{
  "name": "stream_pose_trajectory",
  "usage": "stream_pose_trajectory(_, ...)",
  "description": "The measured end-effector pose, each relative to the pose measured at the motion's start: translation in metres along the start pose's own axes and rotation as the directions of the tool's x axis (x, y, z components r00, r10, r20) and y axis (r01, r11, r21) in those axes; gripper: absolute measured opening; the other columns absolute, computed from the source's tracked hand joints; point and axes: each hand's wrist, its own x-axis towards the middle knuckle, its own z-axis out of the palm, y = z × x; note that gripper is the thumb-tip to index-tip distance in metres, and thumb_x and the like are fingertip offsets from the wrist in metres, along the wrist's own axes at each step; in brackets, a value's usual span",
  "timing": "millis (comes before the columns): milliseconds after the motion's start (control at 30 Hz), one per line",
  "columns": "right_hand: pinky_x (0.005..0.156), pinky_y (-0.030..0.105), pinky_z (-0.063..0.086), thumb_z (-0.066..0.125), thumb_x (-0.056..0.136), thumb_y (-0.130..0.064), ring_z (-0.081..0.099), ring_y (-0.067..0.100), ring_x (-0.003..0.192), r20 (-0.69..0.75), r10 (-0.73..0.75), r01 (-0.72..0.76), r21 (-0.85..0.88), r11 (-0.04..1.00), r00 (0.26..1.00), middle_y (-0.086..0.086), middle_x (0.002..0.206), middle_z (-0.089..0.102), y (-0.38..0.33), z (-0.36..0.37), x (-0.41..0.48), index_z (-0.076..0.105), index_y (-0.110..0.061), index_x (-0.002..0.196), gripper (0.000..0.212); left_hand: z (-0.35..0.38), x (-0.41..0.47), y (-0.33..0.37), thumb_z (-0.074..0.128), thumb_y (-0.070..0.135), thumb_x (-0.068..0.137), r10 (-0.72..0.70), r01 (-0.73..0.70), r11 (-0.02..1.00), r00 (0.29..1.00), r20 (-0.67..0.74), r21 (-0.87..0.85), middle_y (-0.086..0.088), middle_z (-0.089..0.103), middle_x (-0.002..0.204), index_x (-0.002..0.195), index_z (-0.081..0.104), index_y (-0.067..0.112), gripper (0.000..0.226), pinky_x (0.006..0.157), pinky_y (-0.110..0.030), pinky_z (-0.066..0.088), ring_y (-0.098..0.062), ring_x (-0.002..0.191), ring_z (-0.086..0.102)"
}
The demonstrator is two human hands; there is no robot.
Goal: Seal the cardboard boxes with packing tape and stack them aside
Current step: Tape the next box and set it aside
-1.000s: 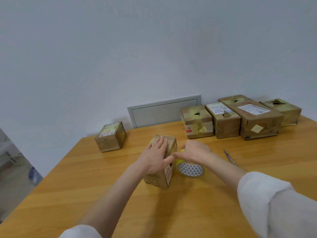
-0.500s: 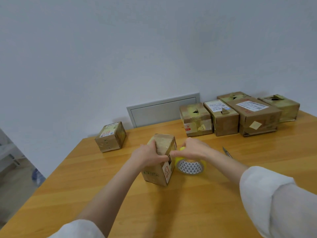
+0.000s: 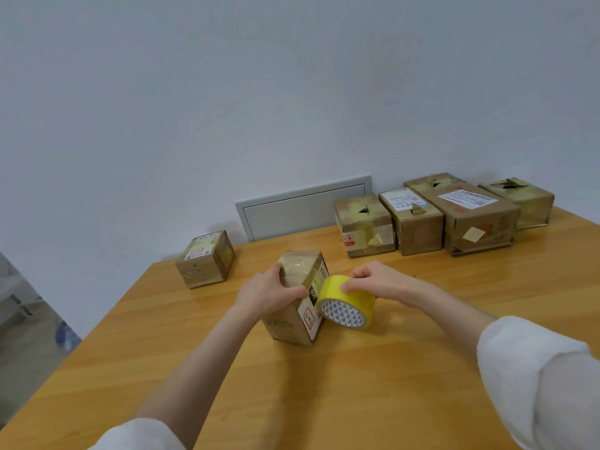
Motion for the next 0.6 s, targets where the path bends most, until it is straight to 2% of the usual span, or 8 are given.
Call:
stream_pose_trajectory(100, 0.073, 0.026, 0.042, 0.061, 0.088, -0.044, 0.058, 0.011, 0.087, -0.008, -0.023, 0.023, -0.005, 1.000, 1.000, -0.004, 0.092, 0.063, -0.003, 0.006, 0.001, 0.063, -0.024, 0.084, 0.020, -0.001, 0.002, 0.005, 0.056, 0.065, 0.075, 0.005, -0.007, 0.996, 0.999, 0.032, 0.089, -0.004, 0.059, 0.115, 0.134, 0.038, 0.022, 0.076, 0.077, -0.036, 0.057, -0.021, 0.097, 0.058)
stream_pose_trajectory(200, 0.074, 0.024, 0.044, 0.059, 0.090, -0.045, 0.059, 0.010, 0.090, -0.008, -0.031, 0.031, -0.006, 0.999, 0.999, -0.005, 0.097, 0.063, -0.008, 0.011, 0.003, 0.063, -0.029, 0.090, 0.017, -0.003, 0.004, 0.011, 0.056, 0.067, 0.074, 0.017, -0.021, 0.980, 1.000, 0.022, 0.200, 0.001, 0.060, 0.101, 0.123, 0.046, 0.019, 0.070, 0.069, -0.030, 0.056, -0.018, 0.088, 0.059)
stream_pose_trajectory(300, 0.074, 0.023, 0.044, 0.058, 0.090, -0.048, 0.059, 0.007, 0.091, -0.007, -0.030, 0.030, -0.013, 0.999, 1.000, -0.008, 0.098, 0.063, -0.009, 0.011, 0.005, 0.062, -0.032, 0.092, 0.016, -0.005, 0.006, 0.012, 0.059, 0.066, 0.072, 0.015, -0.019, 0.982, 1.000, 0.026, 0.185, 0.002, 0.060, 0.100, 0.125, 0.046, 0.020, 0.071, 0.071, -0.031, 0.057, -0.018, 0.088, 0.060)
stream_pose_trajectory(367, 0.077, 0.024, 0.045, 0.059, 0.088, -0.051, 0.060, 0.008, 0.093, 0.016, -0.032, 0.032, -0.004, 0.999, 0.999, -0.007, 0.099, 0.064, -0.008, 0.009, 0.004, 0.064, -0.029, 0.095, 0.024, -0.007, 0.007, 0.008, 0.062, 0.062, 0.070, 0.005, -0.007, 0.994, 1.000, 0.018, 0.113, 0.003, 0.058, 0.100, 0.130, 0.045, 0.021, 0.074, 0.074, -0.033, 0.057, -0.018, 0.090, 0.059)
stream_pose_trajectory(467, 0.089, 0.033, 0.046, 0.062, 0.088, -0.044, 0.060, 0.019, 0.097, 0.019, -0.067, 0.065, 0.079, 0.995, 0.998, 0.005, 0.103, 0.066, -0.014, -0.002, 0.001, 0.067, -0.007, 0.100, 0.039, -0.014, 0.008, -0.004, 0.069, 0.054, 0.070, -0.033, 0.032, 0.992, 0.999, -0.006, -0.123, 0.001, 0.057, 0.102, 0.137, 0.043, 0.019, 0.080, 0.078, -0.036, 0.057, -0.019, 0.093, 0.059)
stream_pose_trajectory(533, 0.096, 0.040, 0.043, 0.062, 0.089, -0.036, 0.058, 0.023, 0.095, -0.024, -0.121, 0.123, 0.129, 0.984, 0.992, 0.017, 0.104, 0.064, -0.023, -0.011, 0.001, 0.063, 0.006, 0.099, 0.043, -0.018, 0.009, -0.012, 0.072, 0.049, 0.071, -0.071, 0.067, 0.942, 0.997, 0.000, -0.330, -0.002, 0.061, 0.109, 0.143, 0.039, 0.019, 0.085, 0.077, -0.035, 0.056, -0.019, 0.095, 0.060)
stream_pose_trajectory(600, 0.093, 0.039, 0.041, 0.062, 0.089, -0.034, 0.054, 0.021, 0.087, -0.059, -0.178, 0.184, 0.122, 0.975, 0.982, 0.017, 0.094, 0.060, -0.034, -0.016, 0.002, 0.061, 0.009, 0.092, 0.043, -0.018, 0.008, -0.016, 0.074, 0.045, 0.073, -0.100, 0.099, 0.865, 0.995, 0.025, -0.492, -0.004, 0.063, 0.110, 0.145, 0.036, 0.019, 0.086, 0.070, -0.031, 0.055, -0.018, 0.092, 0.062)
